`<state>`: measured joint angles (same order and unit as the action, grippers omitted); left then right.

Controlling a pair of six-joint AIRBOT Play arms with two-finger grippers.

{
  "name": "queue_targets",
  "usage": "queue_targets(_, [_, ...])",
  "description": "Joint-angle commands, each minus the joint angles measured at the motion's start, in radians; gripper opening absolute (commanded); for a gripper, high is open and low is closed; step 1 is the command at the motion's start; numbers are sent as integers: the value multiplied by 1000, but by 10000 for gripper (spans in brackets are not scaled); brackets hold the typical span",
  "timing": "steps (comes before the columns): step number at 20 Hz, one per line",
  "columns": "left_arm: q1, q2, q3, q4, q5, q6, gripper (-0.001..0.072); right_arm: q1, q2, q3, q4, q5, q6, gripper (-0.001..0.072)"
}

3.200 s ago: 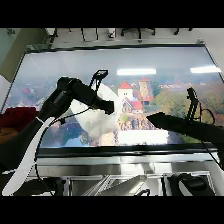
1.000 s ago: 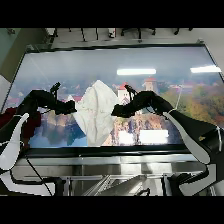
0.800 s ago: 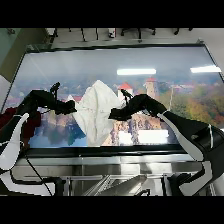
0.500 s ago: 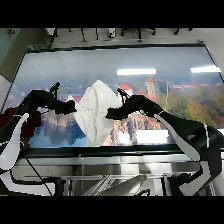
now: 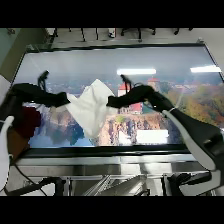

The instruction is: Fold the shirts.

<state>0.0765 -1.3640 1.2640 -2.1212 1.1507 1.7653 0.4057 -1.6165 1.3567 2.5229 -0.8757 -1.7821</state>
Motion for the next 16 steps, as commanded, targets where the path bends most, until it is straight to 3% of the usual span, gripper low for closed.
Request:
queue_targets(1, [77,216,162,0,94,-12,14,-122,268,84,5,-40,-31,23])
queue_targets(5, [188,469,413,0,73,-51,14,-276,689,142,-54,-5,-56,24])
queue_targets(9, [232,611,542,-1,46,-84,14,-309,956,142,-147,-10,-55,24])
queue_targets(12, [198,654,509,-2,54,-92,14,-309,1004,141,-148,-71,-50,24])
queue_targets(16, [82,653,307,0,50,-92,14,-307,940,37,-145,-224,3,24])
